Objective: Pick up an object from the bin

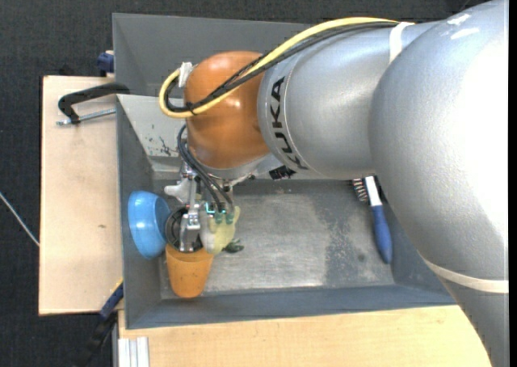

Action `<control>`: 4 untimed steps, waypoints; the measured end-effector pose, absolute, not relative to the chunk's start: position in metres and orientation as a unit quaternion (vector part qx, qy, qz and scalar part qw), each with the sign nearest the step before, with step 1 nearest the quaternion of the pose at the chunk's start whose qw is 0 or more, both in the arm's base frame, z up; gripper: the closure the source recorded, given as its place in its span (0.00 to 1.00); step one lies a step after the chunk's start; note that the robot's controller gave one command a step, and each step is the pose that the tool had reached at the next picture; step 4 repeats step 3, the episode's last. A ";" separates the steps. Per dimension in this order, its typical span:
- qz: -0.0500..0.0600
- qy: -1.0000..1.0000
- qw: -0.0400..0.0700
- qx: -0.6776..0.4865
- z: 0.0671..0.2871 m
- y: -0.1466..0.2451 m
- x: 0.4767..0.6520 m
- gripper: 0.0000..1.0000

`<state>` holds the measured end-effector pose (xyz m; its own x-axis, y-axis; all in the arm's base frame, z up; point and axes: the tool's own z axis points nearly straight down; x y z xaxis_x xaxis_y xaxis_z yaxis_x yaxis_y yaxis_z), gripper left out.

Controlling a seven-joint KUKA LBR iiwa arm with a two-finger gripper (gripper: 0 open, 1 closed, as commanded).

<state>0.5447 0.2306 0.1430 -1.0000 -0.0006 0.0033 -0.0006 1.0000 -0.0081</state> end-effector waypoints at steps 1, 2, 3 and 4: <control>-0.004 -0.998 -0.015 0.060 0.091 0.191 0.551 0.00; -0.003 -0.998 -0.006 0.061 0.087 0.191 0.547 1.00; -0.002 -0.978 -0.007 0.207 0.271 0.210 0.543 1.00; -0.002 -0.978 -0.007 0.207 0.271 0.210 0.543 1.00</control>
Offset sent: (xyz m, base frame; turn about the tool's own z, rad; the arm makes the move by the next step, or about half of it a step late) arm -0.0014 -0.0517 -0.0730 -0.1305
